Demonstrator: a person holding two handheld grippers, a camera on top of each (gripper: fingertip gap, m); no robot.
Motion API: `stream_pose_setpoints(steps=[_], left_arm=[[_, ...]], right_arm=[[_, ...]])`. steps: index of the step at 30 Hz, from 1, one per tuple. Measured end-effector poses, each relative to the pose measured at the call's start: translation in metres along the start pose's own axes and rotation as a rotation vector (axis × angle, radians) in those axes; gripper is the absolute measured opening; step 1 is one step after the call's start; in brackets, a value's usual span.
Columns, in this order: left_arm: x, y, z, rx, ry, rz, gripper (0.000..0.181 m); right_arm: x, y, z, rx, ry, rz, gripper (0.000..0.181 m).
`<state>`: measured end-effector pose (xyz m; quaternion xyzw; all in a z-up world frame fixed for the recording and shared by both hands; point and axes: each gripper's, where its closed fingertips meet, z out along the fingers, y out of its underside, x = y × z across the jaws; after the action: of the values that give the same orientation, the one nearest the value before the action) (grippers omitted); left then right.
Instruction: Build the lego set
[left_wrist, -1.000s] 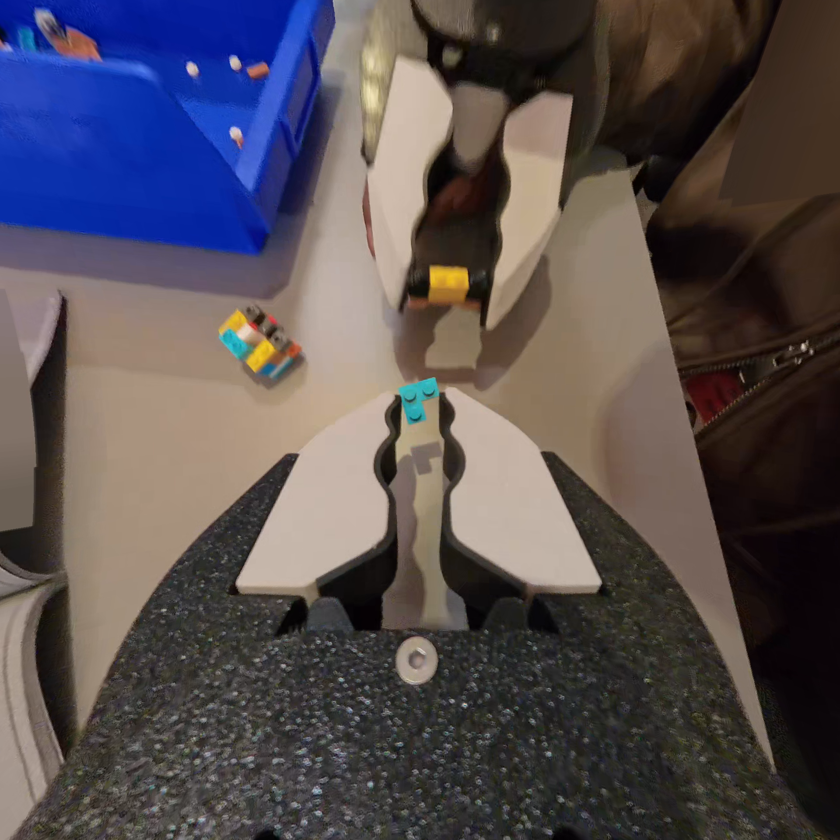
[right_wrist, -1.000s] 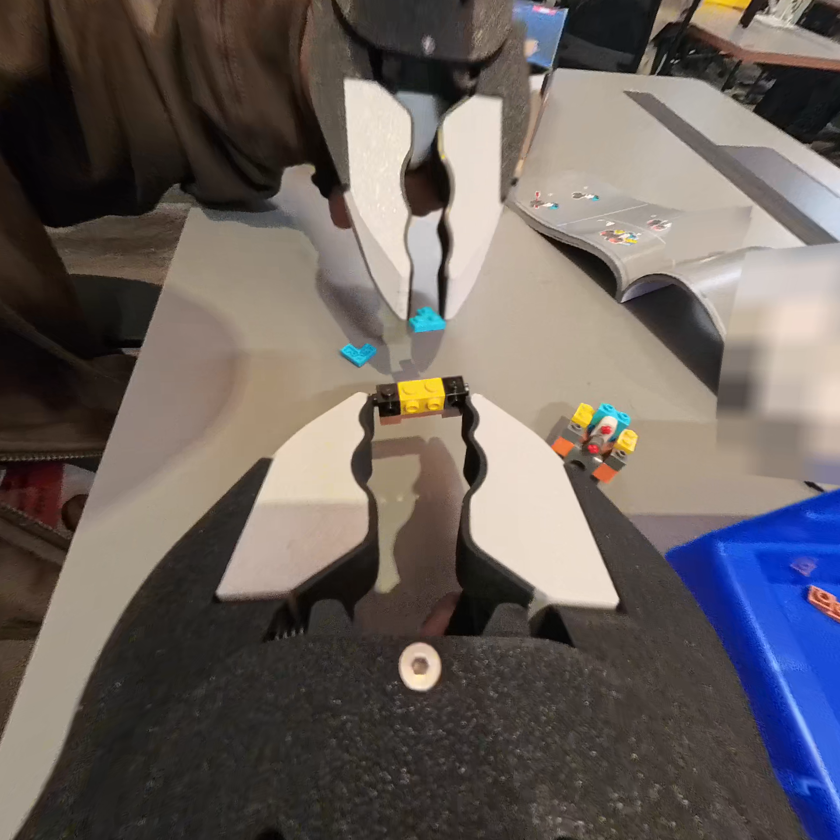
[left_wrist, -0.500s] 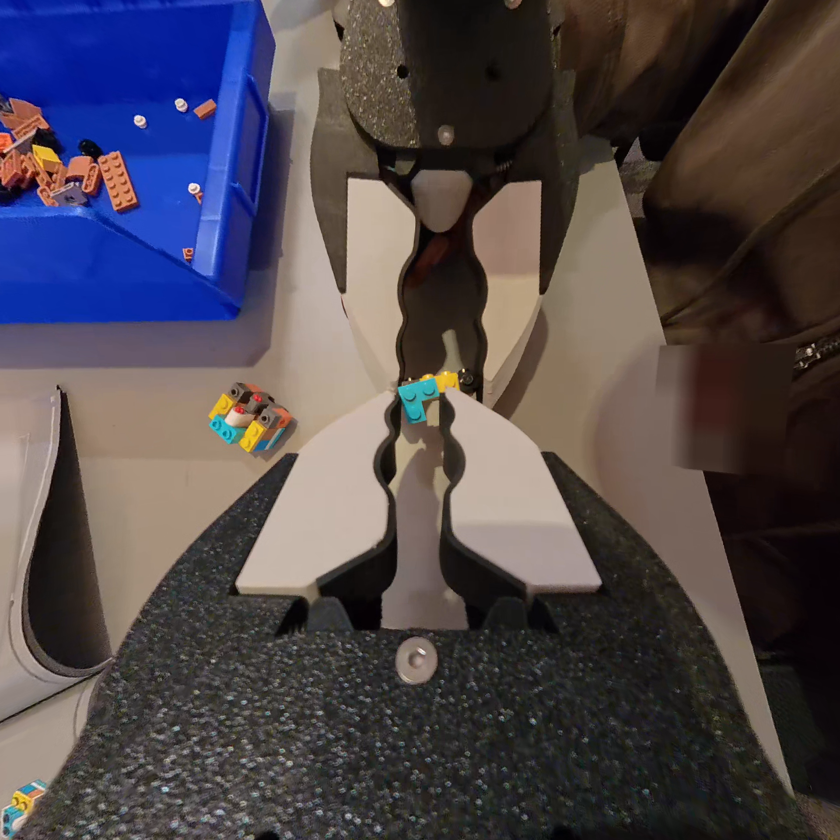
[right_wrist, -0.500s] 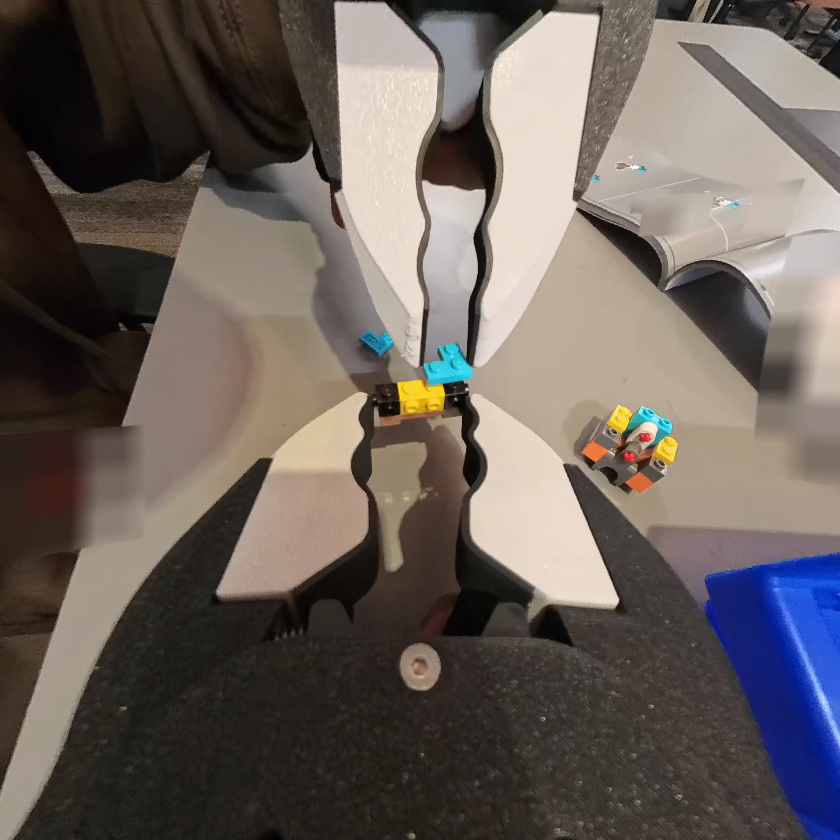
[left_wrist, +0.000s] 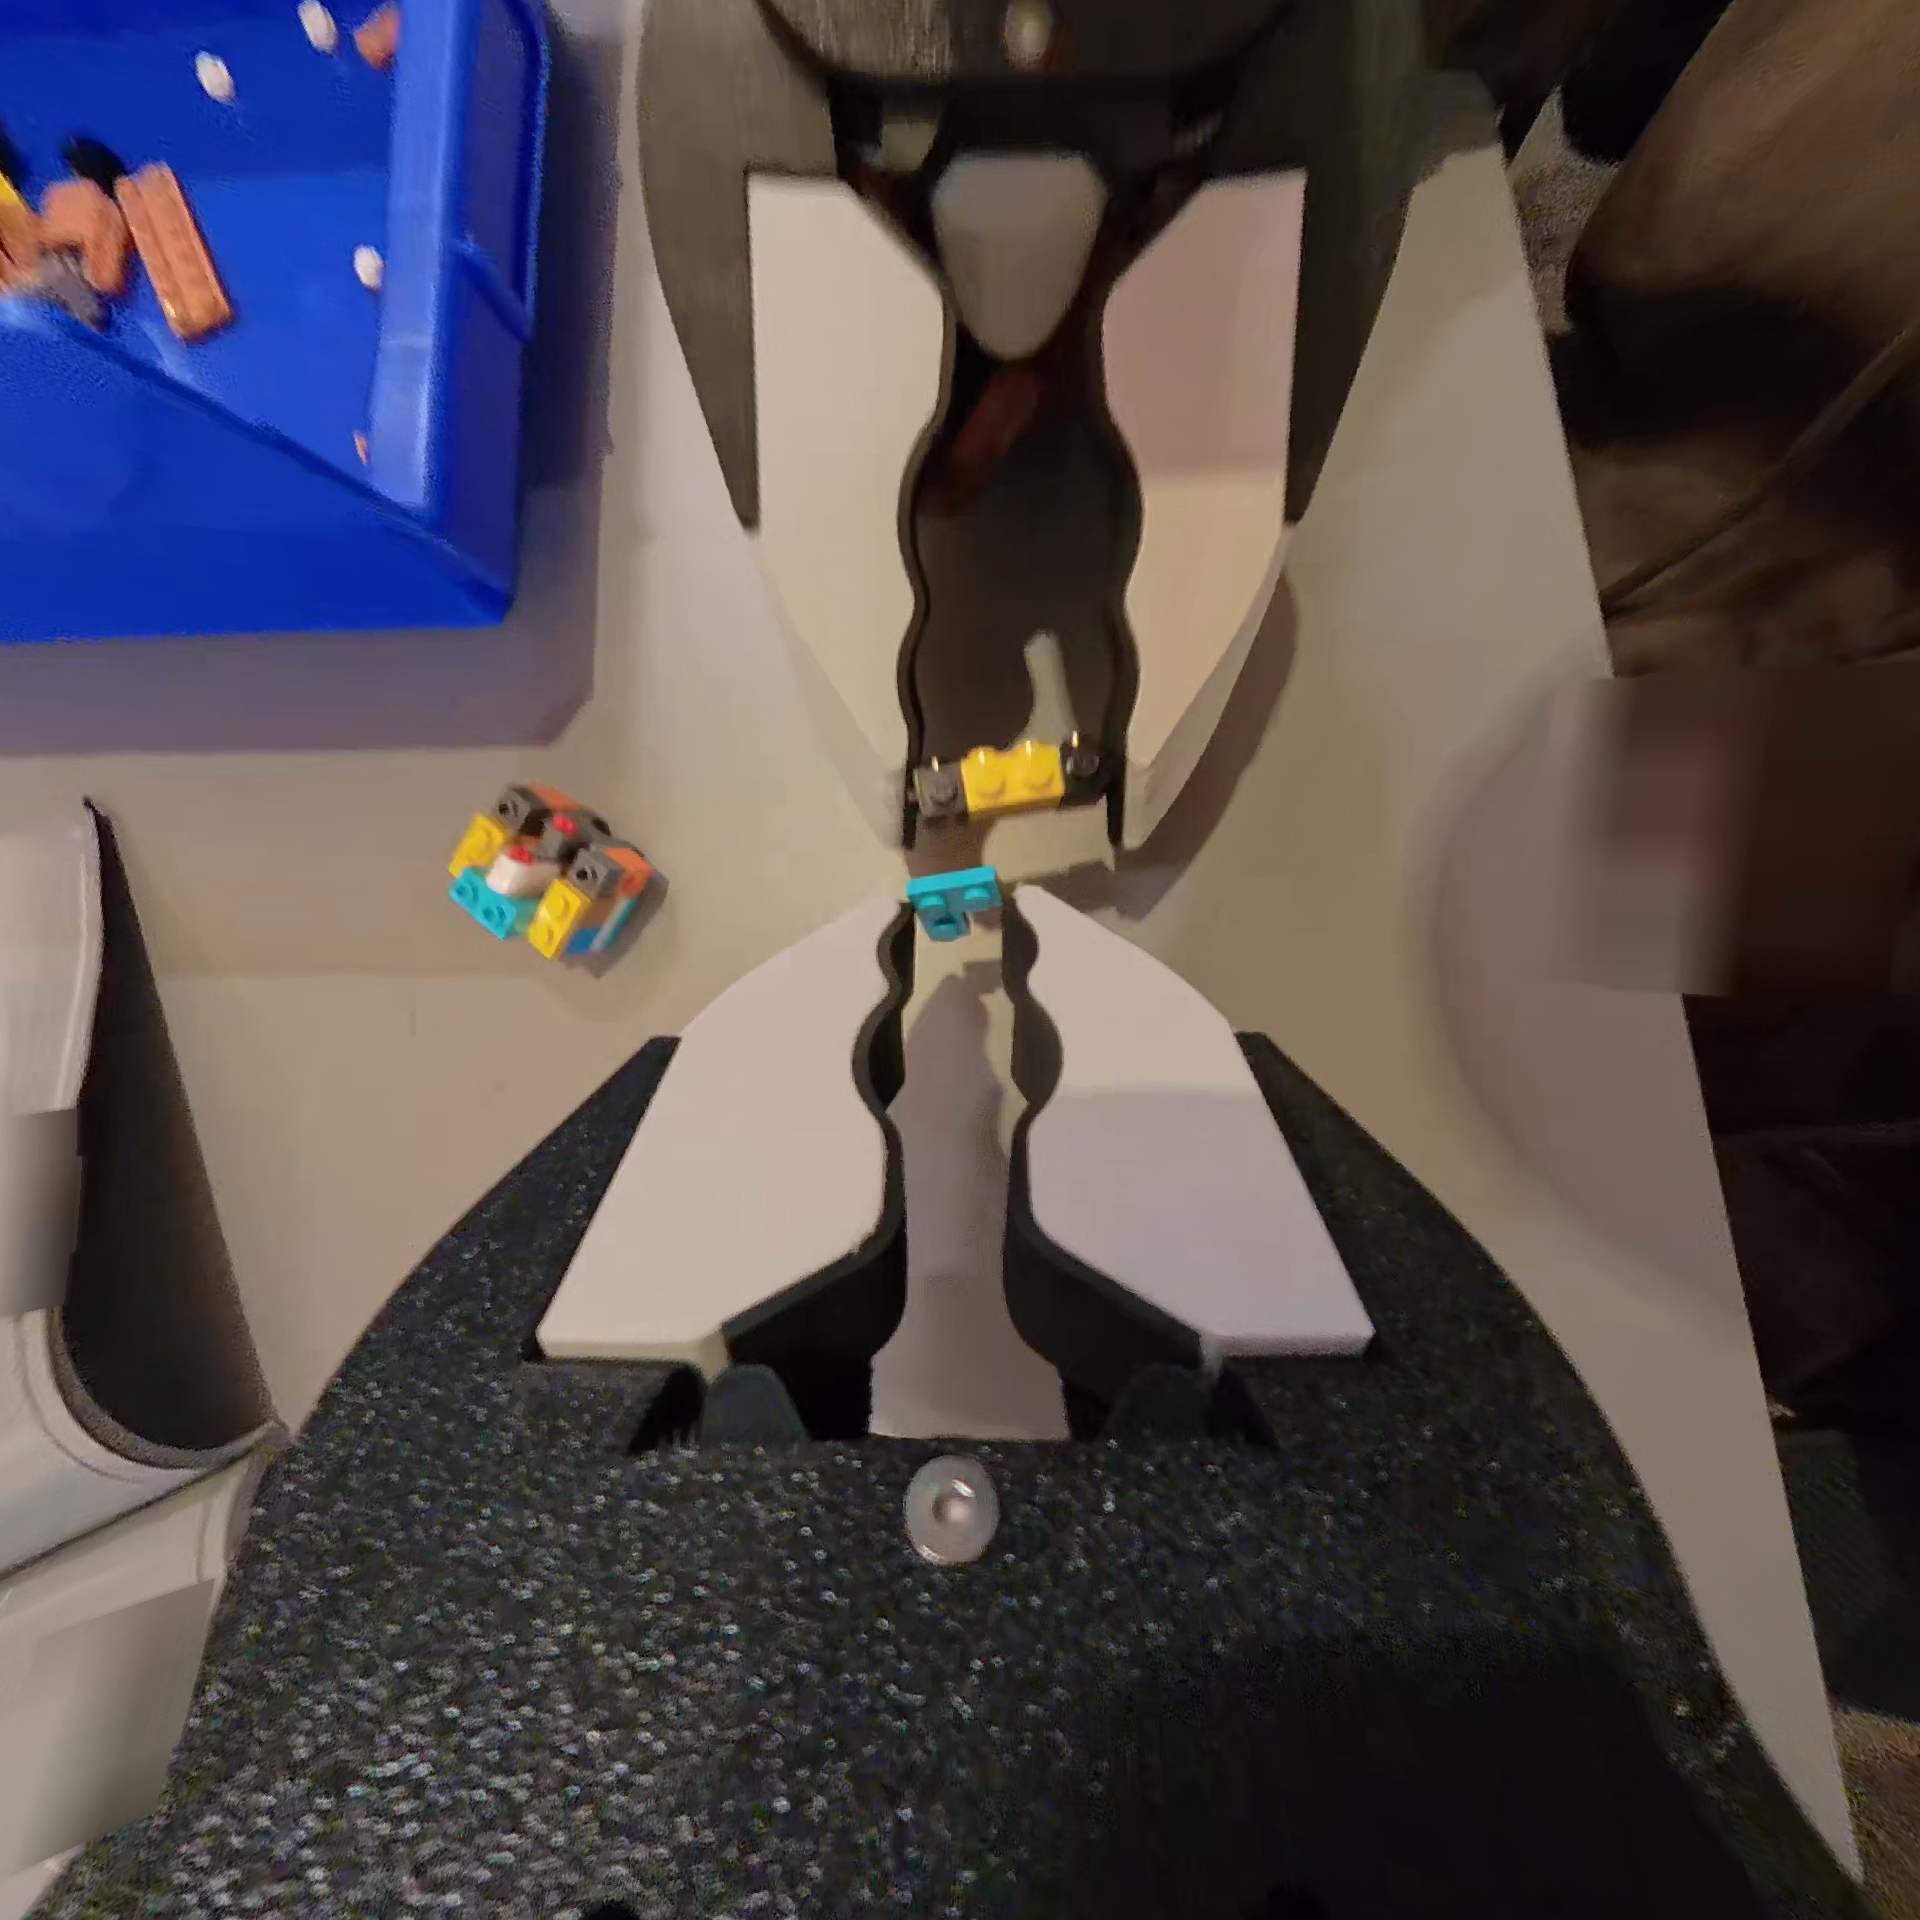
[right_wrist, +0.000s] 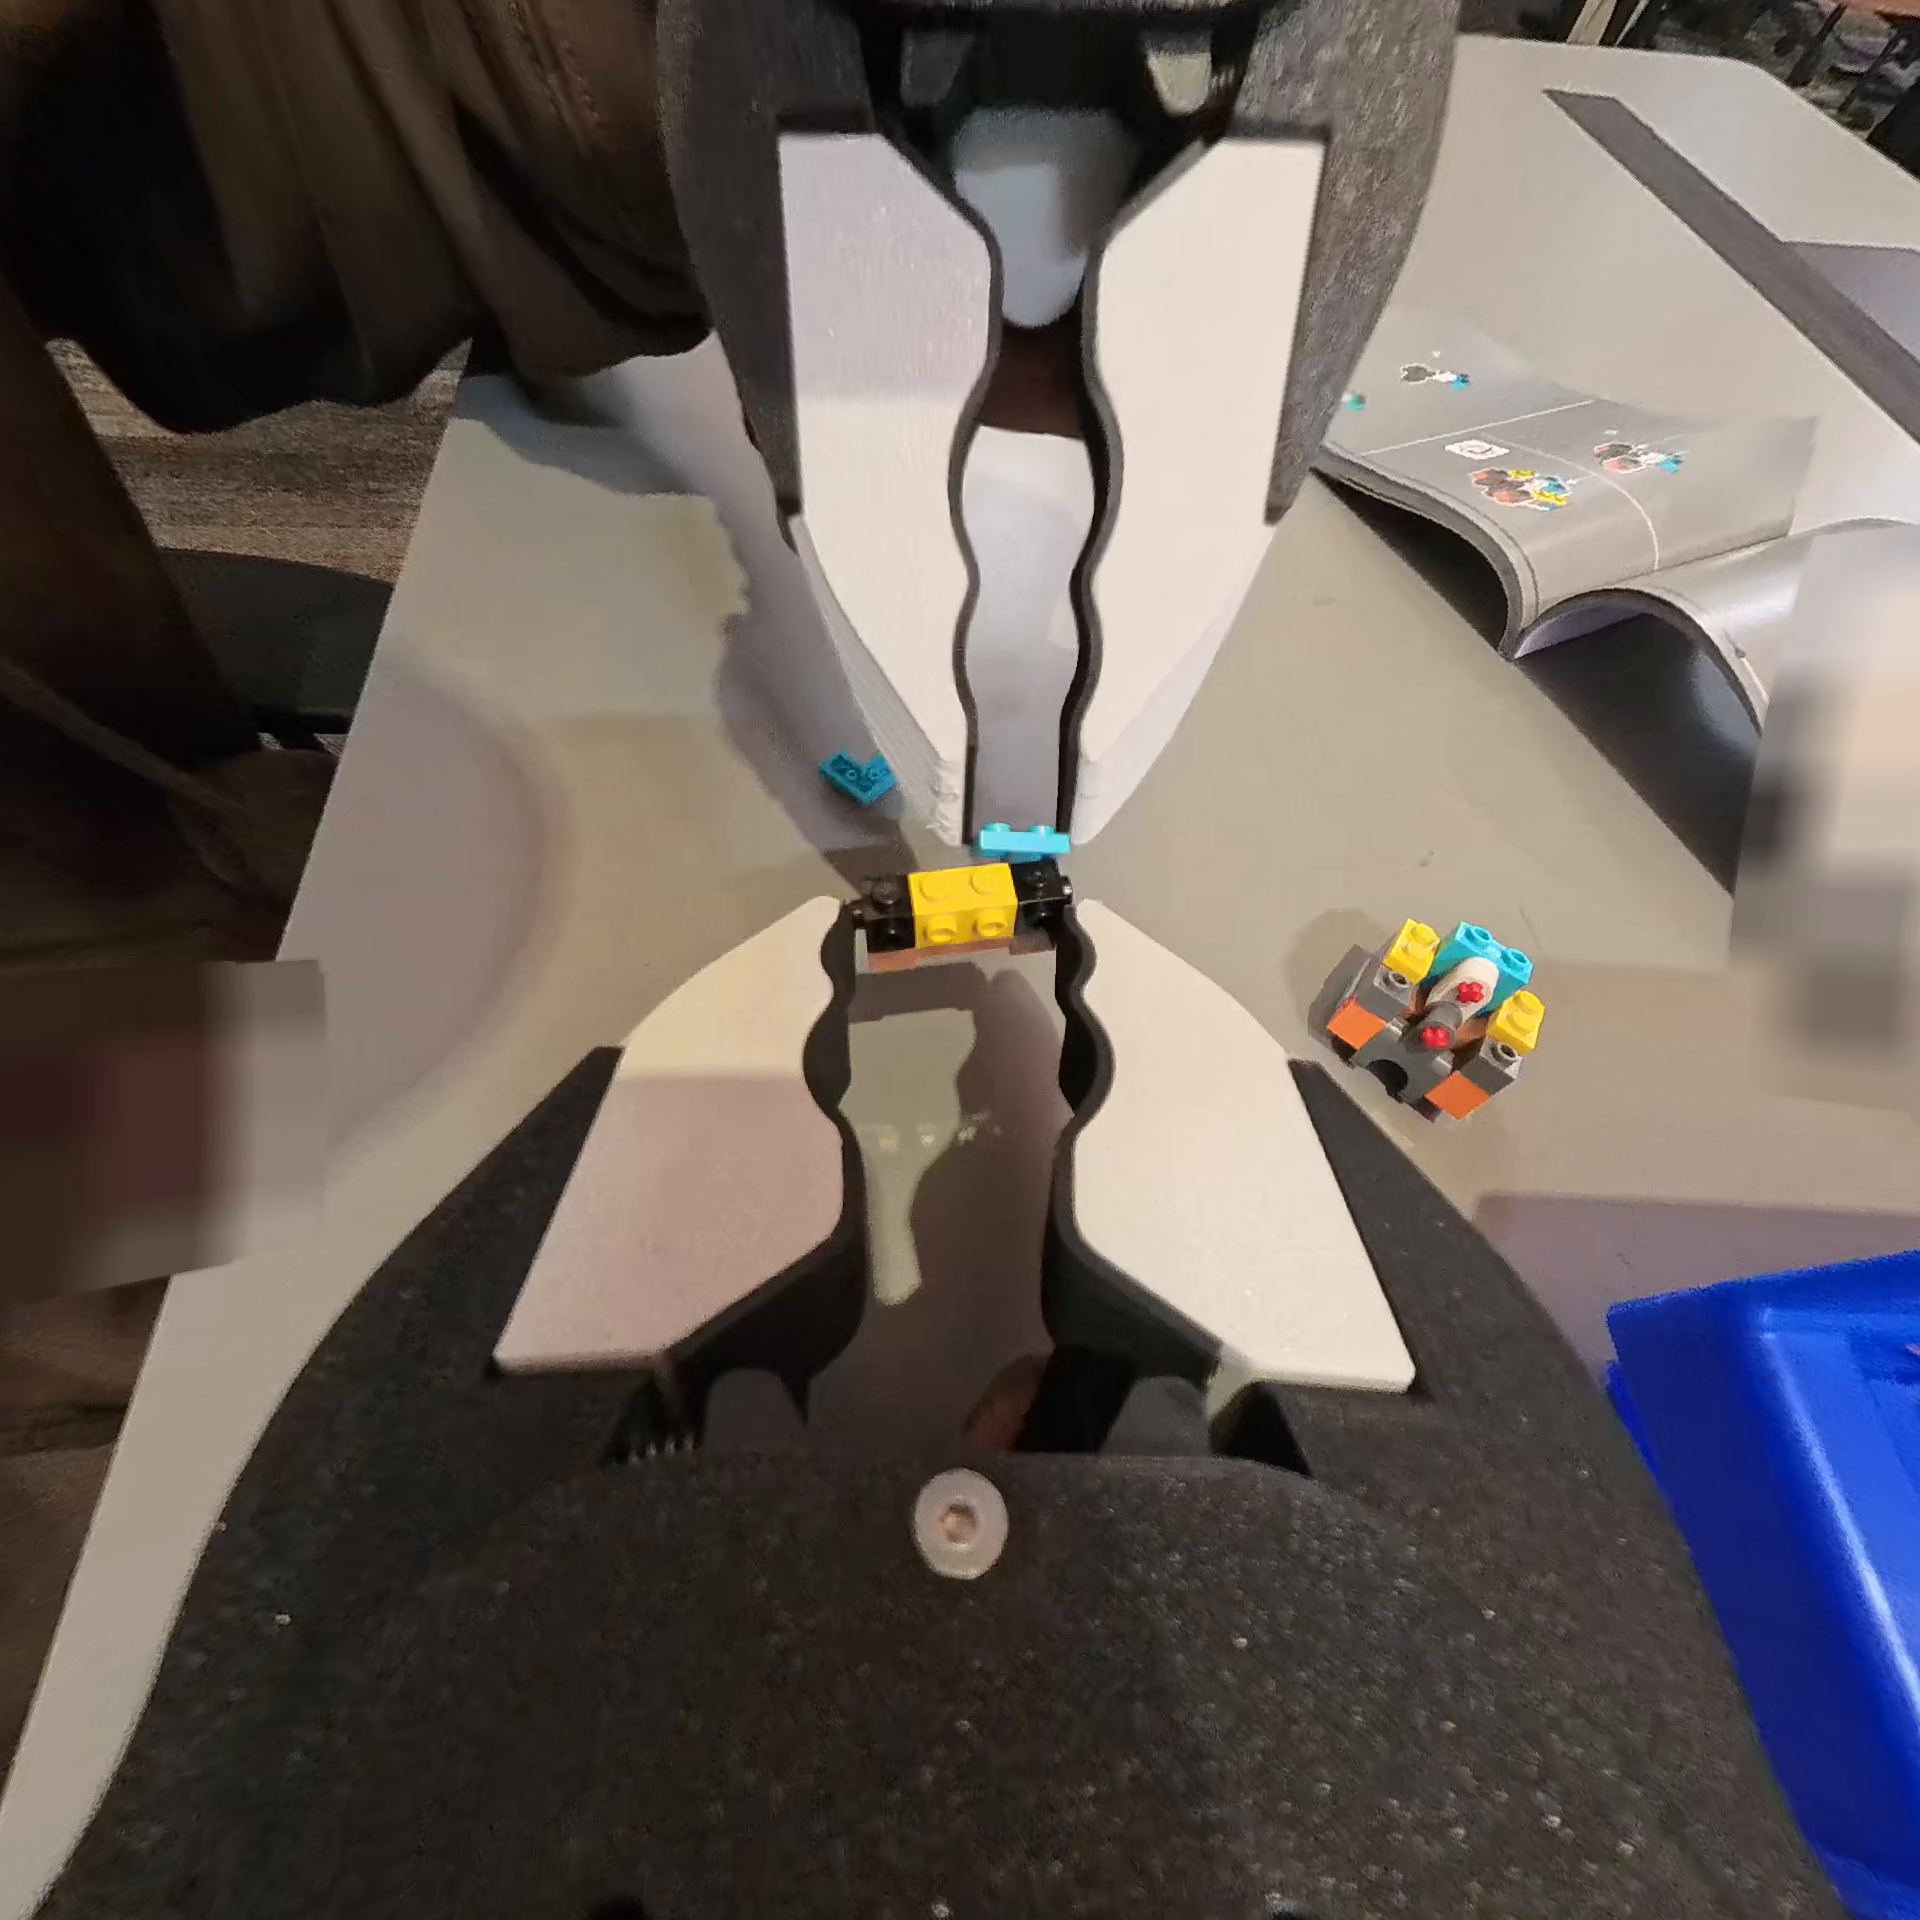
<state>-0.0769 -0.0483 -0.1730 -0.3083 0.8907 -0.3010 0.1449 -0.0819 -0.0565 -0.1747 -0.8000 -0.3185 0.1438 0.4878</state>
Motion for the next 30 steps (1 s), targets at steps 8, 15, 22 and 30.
stream_pose_setpoints(steps=[8,15,22,30], left_arm=[[0.007,0.022,0.019,-0.065,0.051,-0.055,0.023],[0.012,-0.009,-0.009,0.235,-0.043,0.243,0.03],[0.034,-0.033,-0.018,0.338,-0.081,0.551,0.025],[0.032,-0.025,-0.013,0.296,-0.119,0.675,0.01]], right_arm=[[-0.003,-0.002,-0.006,0.035,-0.094,0.049,0.037],[-0.023,-0.002,-0.009,-0.003,-0.307,0.038,0.037],[-0.039,-0.015,-0.014,-0.111,-0.565,-0.023,0.037],[-0.038,-0.022,-0.006,-0.199,-0.681,-0.091,0.037]])
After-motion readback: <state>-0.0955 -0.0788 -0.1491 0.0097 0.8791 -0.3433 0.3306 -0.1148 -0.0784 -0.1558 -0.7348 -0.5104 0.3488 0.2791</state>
